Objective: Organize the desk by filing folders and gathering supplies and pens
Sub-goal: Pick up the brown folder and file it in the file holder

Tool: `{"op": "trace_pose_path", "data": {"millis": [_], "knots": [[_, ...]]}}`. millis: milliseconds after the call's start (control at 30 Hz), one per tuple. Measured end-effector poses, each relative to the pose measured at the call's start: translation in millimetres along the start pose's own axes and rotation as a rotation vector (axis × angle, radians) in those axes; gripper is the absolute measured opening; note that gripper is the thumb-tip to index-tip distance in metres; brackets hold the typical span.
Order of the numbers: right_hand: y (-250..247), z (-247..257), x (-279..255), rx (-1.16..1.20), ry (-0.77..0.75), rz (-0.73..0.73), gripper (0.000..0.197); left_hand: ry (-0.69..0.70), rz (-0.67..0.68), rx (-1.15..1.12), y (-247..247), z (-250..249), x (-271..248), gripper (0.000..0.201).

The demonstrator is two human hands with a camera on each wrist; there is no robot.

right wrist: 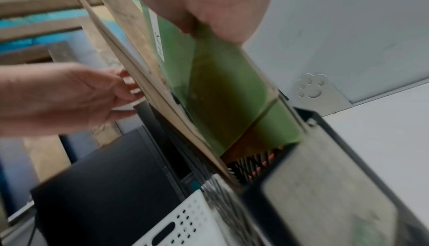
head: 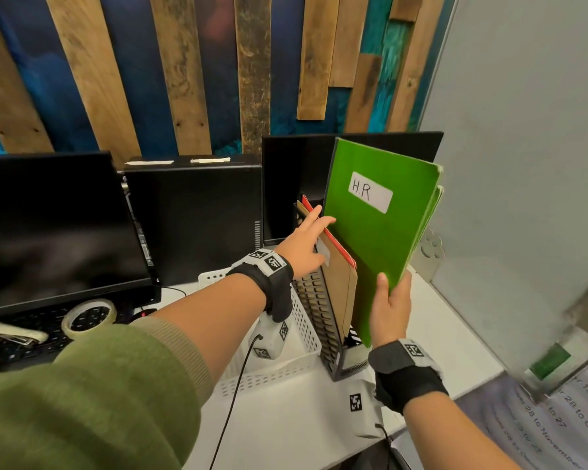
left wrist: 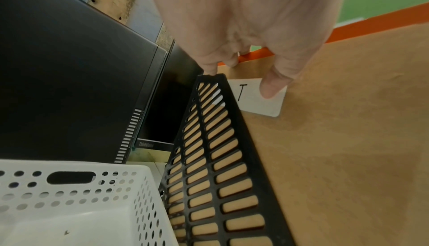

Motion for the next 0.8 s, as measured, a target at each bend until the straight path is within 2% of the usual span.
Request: {"op": "trace_pose_path", "data": {"millis": [100,167,233,333,533,667,800], "knots": [[-2,-2,1,-0.114,-0.015,0.079,0.018,-0.007,0.004,-0.015,3,4,3,0.074],[-8,-2,7,-0.375,-0.040,0.157,0.022,-0.007,0.012,-0.019,5,7,5,0.075],[-17,-9,14,-0.618,0.007,0.233,0.026,-0.007,0.014,-0.020,6,7,7,0.075],[-27,-16,17,-0.570,0.104,0.247,0.038,-0.008,0.003,-0.032,7,9,8,0.075],[-31,-27,4,-0.389,0.114,0.136,0.032,-0.001,0.004,-0.033,9,9,10,0.075],[-25,-45,0,-0.491,0.092,0.168,0.024,0.004,0.004,-0.025,10,9,11,0.076],[-20,-50,5,-0.624,0.088,0.133,0.031,0.013,-0.002,-0.015,10,9,12,0.079]]}}
Point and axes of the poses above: each hand's wrist, its own x-axis towards the middle knuckle, its own y-axis out of the palm, z = x × y, the point moved 6 cm from there along x, towards the middle knuckle, and after that the axes turned 9 degrees about y, right-handed, at the moved point
